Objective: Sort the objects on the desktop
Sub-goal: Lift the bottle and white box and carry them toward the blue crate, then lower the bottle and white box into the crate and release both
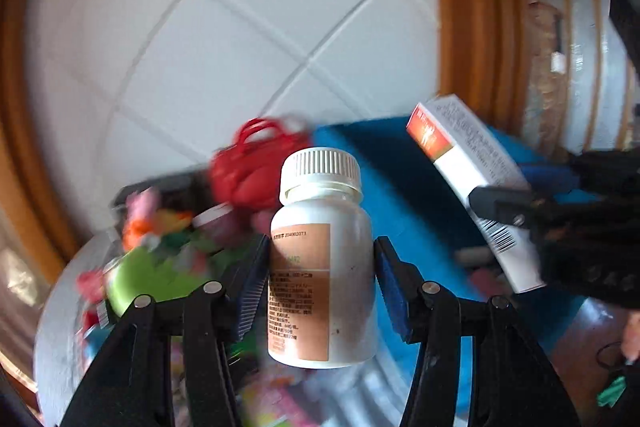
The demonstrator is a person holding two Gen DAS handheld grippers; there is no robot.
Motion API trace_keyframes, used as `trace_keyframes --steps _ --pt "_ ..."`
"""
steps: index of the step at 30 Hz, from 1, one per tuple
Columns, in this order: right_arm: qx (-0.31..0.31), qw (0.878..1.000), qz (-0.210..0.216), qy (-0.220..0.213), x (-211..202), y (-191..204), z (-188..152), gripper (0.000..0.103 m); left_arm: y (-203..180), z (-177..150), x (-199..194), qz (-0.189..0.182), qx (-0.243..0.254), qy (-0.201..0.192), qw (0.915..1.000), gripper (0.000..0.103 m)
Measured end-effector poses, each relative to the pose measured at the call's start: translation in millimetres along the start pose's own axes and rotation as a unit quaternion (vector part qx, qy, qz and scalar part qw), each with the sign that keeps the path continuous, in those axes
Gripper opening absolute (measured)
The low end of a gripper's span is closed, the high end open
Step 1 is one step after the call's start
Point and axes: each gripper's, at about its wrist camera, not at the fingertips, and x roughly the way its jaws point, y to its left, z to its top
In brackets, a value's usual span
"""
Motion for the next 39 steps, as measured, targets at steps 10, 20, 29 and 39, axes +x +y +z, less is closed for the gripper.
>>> trace_keyframes --steps 10,20,29,39 --pt "0.044 0.993 -0.078 0.072 58 -185 54 0.04 -128 116 121 -0.058 0.007 0.1 0.9932 0.052" --pt "0.107 0.967 -0.064 0.222 238 -297 47 0.04 -178 102 345 0.006 0.005 0.303 0.9528 0.052" --pt "0.107 0.935 -0.032 0.336 368 -299 -23 0.04 -165 14 449 0.018 -0.002 0.458 0.8887 0.052" --pt "0.086 0.908 -0.047 0.408 396 -301 -85 0.04 -171 -10 456 0.072 0.073 0.478 0.8726 0.053"
